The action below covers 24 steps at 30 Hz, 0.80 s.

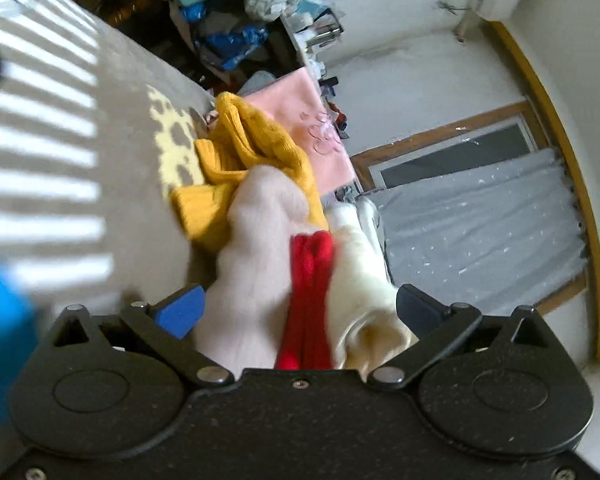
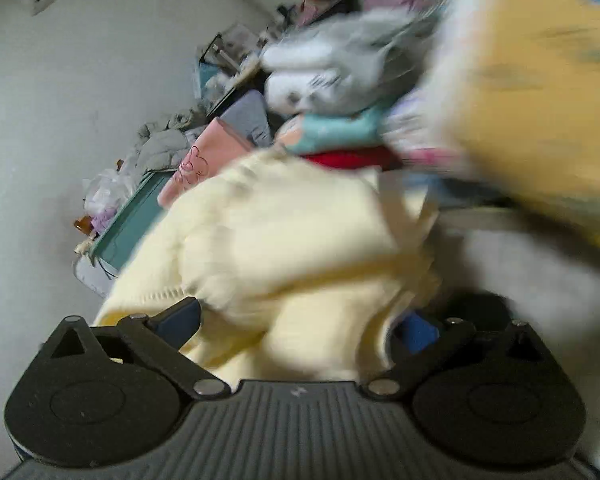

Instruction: Fold clothes

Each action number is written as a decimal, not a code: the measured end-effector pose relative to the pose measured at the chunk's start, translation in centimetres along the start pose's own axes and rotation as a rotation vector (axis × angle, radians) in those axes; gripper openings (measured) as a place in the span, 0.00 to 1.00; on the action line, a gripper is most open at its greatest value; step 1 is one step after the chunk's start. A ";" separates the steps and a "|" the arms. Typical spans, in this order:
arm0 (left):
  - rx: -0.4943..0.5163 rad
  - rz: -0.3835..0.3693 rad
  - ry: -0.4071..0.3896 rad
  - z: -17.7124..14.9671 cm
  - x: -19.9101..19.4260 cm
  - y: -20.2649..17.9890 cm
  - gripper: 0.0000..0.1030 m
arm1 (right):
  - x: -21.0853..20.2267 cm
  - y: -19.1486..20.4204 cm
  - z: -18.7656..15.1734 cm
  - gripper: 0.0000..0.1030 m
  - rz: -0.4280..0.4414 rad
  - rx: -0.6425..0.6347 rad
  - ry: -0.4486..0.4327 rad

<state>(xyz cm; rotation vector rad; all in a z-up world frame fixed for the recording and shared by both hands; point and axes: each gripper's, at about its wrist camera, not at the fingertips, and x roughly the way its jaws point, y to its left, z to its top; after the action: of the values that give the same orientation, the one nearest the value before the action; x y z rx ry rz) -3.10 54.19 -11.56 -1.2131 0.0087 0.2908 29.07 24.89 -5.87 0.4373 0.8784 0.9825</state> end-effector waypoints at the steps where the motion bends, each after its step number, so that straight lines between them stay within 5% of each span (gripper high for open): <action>1: 0.004 -0.018 0.009 -0.4 -0.7 0.1 1.00 | -2.9 -1.1 -0.7 0.98 -0.028 0.005 -0.023; 7: 0.046 -0.074 0.145 -6.2 -1.8 -2.5 1.00 | -15.2 -9.0 -0.6 0.98 -0.229 0.128 -0.214; 10: 0.090 -0.067 0.253 -9.9 2.2 -4.4 1.00 | -17.2 -12.7 0.3 0.98 -0.296 0.212 -0.265; 16: 0.106 0.008 0.331 -13.7 14.4 -5.6 1.00 | -11.5 -16.2 3.2 0.98 -0.363 0.232 -0.229; 18: 0.150 0.160 0.269 -13.3 17.5 -4.8 0.93 | -8.0 -17.4 4.2 1.00 -0.355 0.265 -0.185; 24: 0.197 0.189 0.113 -6.2 19.6 -2.8 0.89 | 0.2 -16.8 8.6 1.00 -0.108 0.332 -0.192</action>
<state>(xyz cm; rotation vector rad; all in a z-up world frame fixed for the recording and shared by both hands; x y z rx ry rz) 17.28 51.80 -14.36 -1.0328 0.2461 0.3768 44.96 17.01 -12.22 0.7465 0.8829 0.6835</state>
